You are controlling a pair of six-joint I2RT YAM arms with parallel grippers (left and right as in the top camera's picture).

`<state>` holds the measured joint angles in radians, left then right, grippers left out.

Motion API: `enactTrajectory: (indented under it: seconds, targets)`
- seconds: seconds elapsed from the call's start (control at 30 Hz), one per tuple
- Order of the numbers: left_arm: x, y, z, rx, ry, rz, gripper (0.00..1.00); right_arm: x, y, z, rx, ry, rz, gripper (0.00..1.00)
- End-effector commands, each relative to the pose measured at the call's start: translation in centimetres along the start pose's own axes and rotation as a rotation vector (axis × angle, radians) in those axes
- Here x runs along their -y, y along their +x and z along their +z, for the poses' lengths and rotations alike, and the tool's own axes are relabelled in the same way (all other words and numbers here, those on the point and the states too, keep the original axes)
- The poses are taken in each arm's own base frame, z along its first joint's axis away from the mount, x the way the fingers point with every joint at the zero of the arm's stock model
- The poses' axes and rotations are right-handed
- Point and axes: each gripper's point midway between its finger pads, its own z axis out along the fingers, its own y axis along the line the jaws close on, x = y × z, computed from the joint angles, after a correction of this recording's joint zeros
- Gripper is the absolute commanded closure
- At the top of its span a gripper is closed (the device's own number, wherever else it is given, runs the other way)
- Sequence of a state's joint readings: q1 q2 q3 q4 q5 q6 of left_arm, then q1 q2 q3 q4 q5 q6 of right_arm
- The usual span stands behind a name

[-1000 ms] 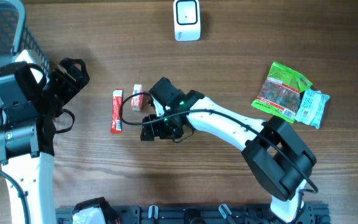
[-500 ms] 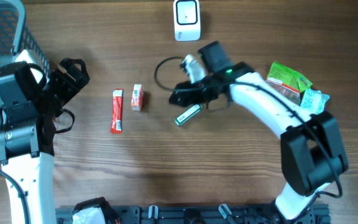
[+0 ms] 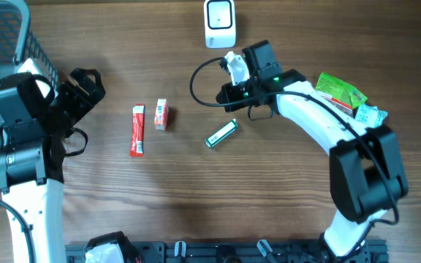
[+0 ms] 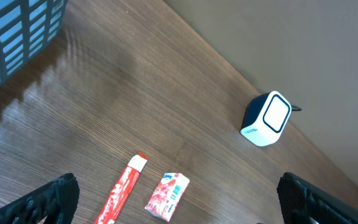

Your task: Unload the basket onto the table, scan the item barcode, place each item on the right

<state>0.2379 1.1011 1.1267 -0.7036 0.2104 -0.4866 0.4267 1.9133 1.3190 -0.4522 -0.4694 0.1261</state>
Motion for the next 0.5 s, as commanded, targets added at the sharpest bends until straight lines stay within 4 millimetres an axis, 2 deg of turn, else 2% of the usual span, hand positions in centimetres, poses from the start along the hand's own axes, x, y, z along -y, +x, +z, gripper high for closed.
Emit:
enactTrajectory:
  seconds: [0.0,0.1,0.2,0.47]
  targets:
    - [-0.1,-0.2,-0.1,0.006,0.000,0.009,0.00,1.7,2.0,2.3,-0.081,0.036,0.028,0.95]
    - [-0.1,-0.2,-0.1,0.006,0.000,0.009,0.00,2.2,3.8,2.8,-0.147,0.046,0.081,0.90]
    - [-0.1,-0.2,-0.1,0.006,0.000,0.009,0.00,2.3,5.2,2.6,-0.205,0.054,0.107,0.86]
    - [-0.1,-0.2,-0.1,0.006,0.000,0.009,0.00,1.7,10.9,0.7,-0.440,0.067,0.232,0.80]
